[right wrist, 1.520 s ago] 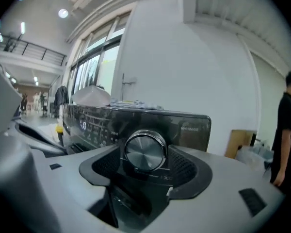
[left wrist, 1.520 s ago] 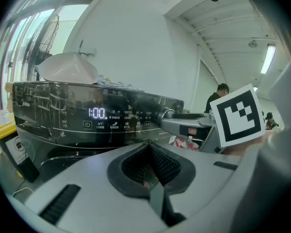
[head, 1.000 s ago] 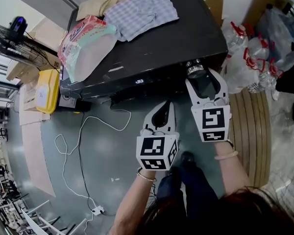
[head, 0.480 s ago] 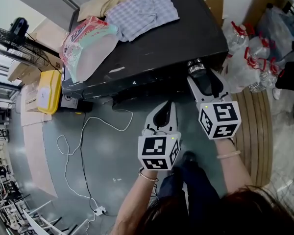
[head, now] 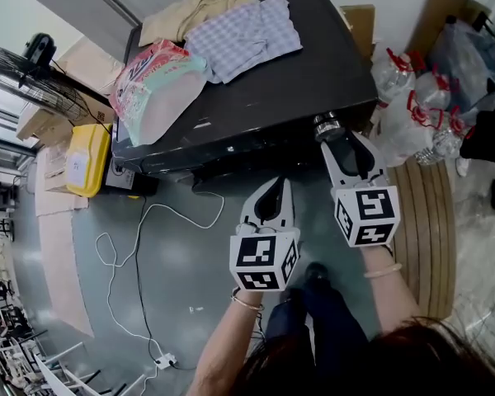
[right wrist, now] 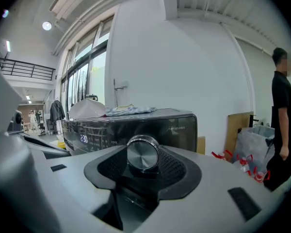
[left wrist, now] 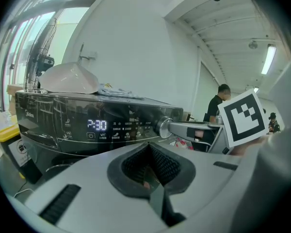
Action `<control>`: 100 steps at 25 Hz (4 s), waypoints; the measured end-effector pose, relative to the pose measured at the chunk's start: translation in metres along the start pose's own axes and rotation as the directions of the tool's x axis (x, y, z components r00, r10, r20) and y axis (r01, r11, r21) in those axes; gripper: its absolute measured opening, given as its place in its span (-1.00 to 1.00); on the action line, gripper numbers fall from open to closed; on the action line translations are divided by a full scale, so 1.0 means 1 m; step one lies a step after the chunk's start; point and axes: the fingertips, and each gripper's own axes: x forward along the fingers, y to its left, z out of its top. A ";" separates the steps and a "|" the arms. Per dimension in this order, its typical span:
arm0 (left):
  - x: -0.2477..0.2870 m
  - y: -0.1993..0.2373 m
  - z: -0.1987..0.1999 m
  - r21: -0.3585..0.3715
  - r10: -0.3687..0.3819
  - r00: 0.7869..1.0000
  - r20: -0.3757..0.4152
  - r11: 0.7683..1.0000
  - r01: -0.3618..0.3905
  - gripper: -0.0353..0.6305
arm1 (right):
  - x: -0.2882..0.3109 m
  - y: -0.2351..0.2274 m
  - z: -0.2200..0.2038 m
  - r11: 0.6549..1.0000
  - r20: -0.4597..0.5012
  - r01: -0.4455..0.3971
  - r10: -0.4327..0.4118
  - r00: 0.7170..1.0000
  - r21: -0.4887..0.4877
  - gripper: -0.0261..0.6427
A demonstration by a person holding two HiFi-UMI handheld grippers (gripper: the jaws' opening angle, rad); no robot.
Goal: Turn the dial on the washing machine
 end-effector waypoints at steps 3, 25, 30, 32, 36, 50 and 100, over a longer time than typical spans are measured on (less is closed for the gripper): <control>-0.007 0.002 0.005 -0.001 0.012 1.000 0.001 1.000 -0.012 -0.85 | -0.007 0.001 0.003 1.000 -0.008 -0.006 0.006 1.000 0.002 -0.30; -0.070 -0.028 0.050 0.030 0.052 0.999 0.006 0.998 -0.052 -0.85 | -0.072 0.040 0.053 0.991 -0.007 -0.130 0.130 0.991 -0.011 -0.72; -0.082 -0.036 0.061 0.029 0.051 0.999 0.010 0.998 -0.051 -0.85 | -0.085 0.043 0.068 0.989 0.004 -0.147 0.147 0.989 -0.016 -0.78; -0.088 -0.038 0.065 0.032 0.051 0.999 0.009 0.998 -0.052 -0.85 | -0.092 0.046 0.074 0.988 0.007 -0.153 0.153 0.988 -0.019 -0.79; -0.098 -0.042 0.075 0.047 0.047 0.999 0.016 0.998 -0.047 -0.85 | -0.104 0.050 0.085 0.988 0.015 -0.154 0.154 0.988 -0.029 -0.81; -0.145 -0.061 0.112 0.106 0.011 0.998 0.067 0.994 -0.018 -0.85 | -0.157 0.075 0.112 0.990 0.044 -0.133 0.135 0.990 -0.043 -0.83; -0.376 -0.088 0.140 0.127 0.015 0.972 0.234 0.991 -0.045 -0.85 | -0.358 0.198 0.181 0.984 0.212 -0.088 0.120 0.970 -0.154 -0.84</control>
